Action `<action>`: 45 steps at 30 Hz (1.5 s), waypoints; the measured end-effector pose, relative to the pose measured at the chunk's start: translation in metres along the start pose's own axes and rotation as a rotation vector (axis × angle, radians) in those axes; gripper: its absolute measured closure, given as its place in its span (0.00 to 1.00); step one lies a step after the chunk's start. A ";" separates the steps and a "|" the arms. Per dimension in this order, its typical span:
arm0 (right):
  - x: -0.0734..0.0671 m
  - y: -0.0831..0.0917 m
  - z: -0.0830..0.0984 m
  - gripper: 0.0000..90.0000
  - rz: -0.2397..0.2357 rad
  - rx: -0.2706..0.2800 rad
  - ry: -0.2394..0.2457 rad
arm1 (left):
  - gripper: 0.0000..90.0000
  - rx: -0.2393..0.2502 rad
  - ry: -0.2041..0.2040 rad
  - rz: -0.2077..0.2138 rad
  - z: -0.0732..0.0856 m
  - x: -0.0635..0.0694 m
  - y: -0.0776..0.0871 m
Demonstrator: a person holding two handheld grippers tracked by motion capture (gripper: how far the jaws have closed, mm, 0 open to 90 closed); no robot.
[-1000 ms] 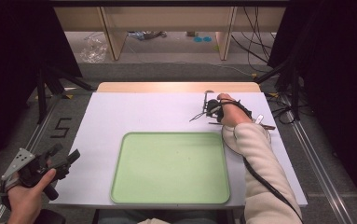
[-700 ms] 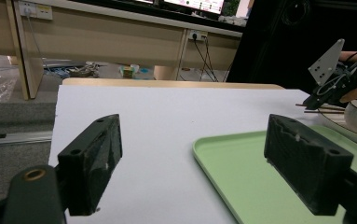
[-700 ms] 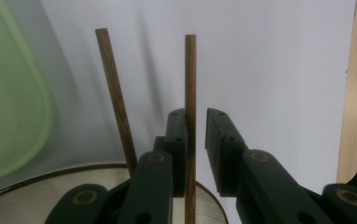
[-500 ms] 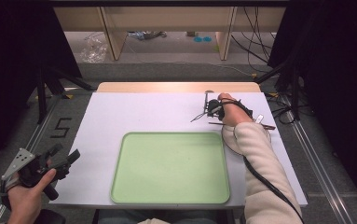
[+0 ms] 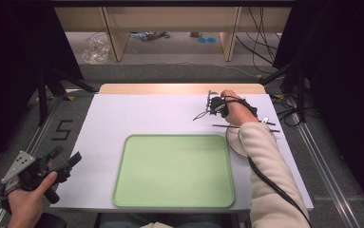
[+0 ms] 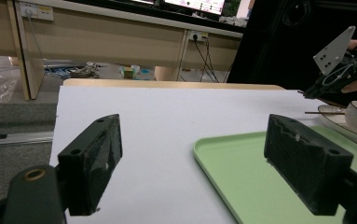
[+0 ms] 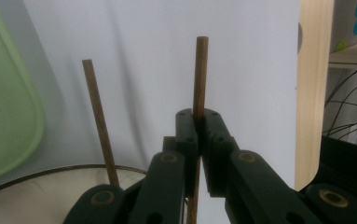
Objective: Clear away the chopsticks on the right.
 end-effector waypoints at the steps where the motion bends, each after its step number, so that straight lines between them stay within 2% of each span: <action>1: 0.001 0.002 -0.001 0.97 0.005 0.004 0.001 | 0.21 0.001 0.001 0.001 0.000 0.000 0.000; 4: 0.007 0.009 -0.003 0.97 0.032 0.044 0.012 | 0.21 0.001 0.001 0.000 0.000 0.000 0.000; 6: 0.008 0.012 -0.004 0.97 0.037 0.051 0.007 | 0.21 0.001 0.000 0.000 0.000 0.000 0.000; 7: 0.009 0.015 -0.005 0.97 0.044 0.061 -0.003 | 0.21 0.002 0.001 0.000 0.000 0.000 0.000; 8: 0.013 0.021 -0.006 0.97 0.086 0.090 -0.026 | 0.21 0.001 0.001 0.000 0.000 0.000 0.000; 9: 0.013 0.021 -0.006 0.97 0.086 0.090 -0.026 | 0.21 0.001 0.001 0.000 0.000 0.000 0.000; 11: 0.021 0.030 -0.007 0.97 0.123 0.116 -0.029 | 0.21 0.001 0.001 0.000 0.000 0.000 0.000; 15: 0.025 0.039 -0.009 0.97 0.136 0.144 -0.067 | 0.21 0.000 0.000 0.000 0.000 0.000 0.000; 18: 0.029 0.048 -0.010 0.97 0.164 0.163 -0.099 | 0.21 0.000 0.000 0.001 0.000 0.000 0.000; 19: 0.029 0.055 -0.012 0.97 0.163 0.191 -0.148 | 0.21 0.001 0.001 0.000 0.000 0.000 0.000; 21: 0.032 0.058 -0.013 0.97 0.179 0.205 -0.143 | 0.21 0.001 0.001 0.001 0.000 0.000 0.000; 23: 0.034 0.068 -0.015 0.97 0.197 0.244 -0.199 | 0.21 0.001 0.001 -0.001 0.000 0.000 0.000; 24: 0.034 0.068 -0.015 0.97 0.197 0.244 -0.199 | 0.21 0.001 0.000 0.001 0.000 0.000 0.000; 29: 0.040 0.080 -0.016 0.97 0.210 0.322 -0.278 | 0.21 0.000 0.000 0.000 0.000 0.000 0.000; 30: 0.042 0.084 -0.016 0.97 0.214 0.354 -0.333 | 0.21 0.000 0.000 0.000 0.000 0.000 0.000; 32: 0.046 0.089 -0.016 0.97 0.214 0.393 -0.386 | 0.21 0.000 0.001 -0.001 0.000 0.000 0.000; 33: 0.046 0.089 -0.016 0.97 0.214 0.393 -0.386 | 0.21 -0.001 -0.001 0.000 0.000 0.000 0.000; 34: 0.049 0.094 -0.014 0.97 0.217 0.425 -0.436 | 0.21 0.000 0.000 -0.001 0.000 0.000 0.000; 35: 0.049 0.094 -0.014 0.97 0.217 0.425 -0.436 | 0.21 -0.001 0.000 -0.001 0.000 0.000 0.000; 39: 0.054 0.102 -0.012 0.97 0.205 0.475 -0.502 | 0.21 -0.001 0.000 -0.001 0.000 0.000 0.000; 45: 0.058 0.110 -0.011 0.97 0.194 0.526 -0.563 | 0.21 0.000 0.000 0.000 0.000 0.000 0.001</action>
Point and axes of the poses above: each handheld gripper's, and its own axes: y roughly backward along the jaws, z roughly out of its underside, x roughly to its right, the point moved 5 cm from there along -y, roughly forward along the jaws, and after that the axes turned 2 degrees about z, right-handed, at the moved point
